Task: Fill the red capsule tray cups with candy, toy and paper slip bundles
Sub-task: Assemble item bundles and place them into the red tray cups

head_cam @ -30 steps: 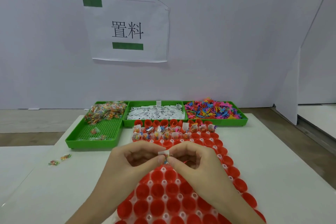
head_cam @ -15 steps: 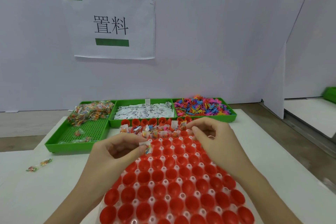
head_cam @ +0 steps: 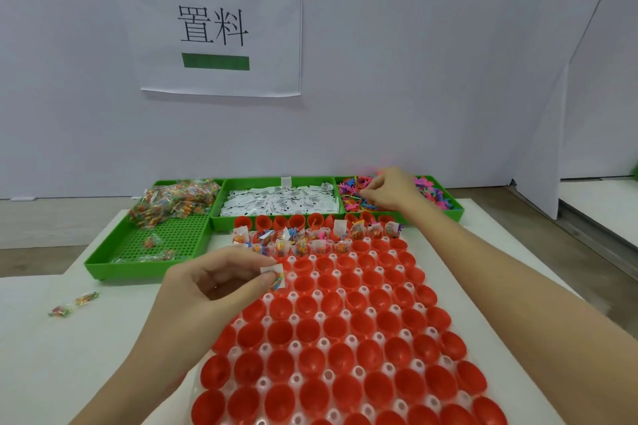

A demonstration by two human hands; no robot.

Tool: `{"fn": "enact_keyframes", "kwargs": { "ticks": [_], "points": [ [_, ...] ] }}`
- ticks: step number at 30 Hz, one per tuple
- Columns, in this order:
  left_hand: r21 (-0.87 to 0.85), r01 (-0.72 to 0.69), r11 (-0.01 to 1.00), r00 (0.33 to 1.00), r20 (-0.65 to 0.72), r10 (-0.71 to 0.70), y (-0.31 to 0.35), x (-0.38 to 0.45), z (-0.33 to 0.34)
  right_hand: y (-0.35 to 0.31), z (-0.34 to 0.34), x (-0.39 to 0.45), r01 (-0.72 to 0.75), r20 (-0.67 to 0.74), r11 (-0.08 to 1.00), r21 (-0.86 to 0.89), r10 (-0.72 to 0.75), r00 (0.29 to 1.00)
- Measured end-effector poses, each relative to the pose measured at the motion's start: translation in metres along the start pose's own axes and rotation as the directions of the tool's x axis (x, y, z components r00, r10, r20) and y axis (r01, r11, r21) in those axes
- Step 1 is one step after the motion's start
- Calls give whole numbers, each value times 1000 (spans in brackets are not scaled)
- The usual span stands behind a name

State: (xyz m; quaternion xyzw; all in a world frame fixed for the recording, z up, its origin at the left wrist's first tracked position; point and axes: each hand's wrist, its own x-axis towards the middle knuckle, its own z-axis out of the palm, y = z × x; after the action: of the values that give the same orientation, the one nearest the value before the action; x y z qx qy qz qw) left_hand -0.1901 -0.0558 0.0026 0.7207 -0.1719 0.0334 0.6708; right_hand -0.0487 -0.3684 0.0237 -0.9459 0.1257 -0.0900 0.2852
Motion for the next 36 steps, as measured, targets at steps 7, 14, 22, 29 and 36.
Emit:
{"fn": "enact_keyframes", "kwargs": {
  "ticks": [7, 14, 22, 29, 36],
  "points": [
    [-4, 0, 1000, 1000, -2, 0, -2, 1, -4, -7, 17, 11, -6, 102, 989, -147, 21, 995],
    [-5, -8, 1000, 1000, 6, 8, -1, 0, -5, 0, 19, 8, 58, -23, 998, -17, -59, 998],
    [-14, -16, 1000, 1000, 0, 16, 3, -2, -3, 6, -1, -20, 122, -105, 937, 329, -93, 990],
    [-71, 9, 997, 1000, 11, -8, 11, -9, 2, -19, -22, -122, 289, 5, 785, 548, -349, 937],
    [-85, 9, 996, 997, 72, -3, 10, -18, 15, -30, 8, -198, 358, -4, 716, 599, -445, 895]
  ]
}}
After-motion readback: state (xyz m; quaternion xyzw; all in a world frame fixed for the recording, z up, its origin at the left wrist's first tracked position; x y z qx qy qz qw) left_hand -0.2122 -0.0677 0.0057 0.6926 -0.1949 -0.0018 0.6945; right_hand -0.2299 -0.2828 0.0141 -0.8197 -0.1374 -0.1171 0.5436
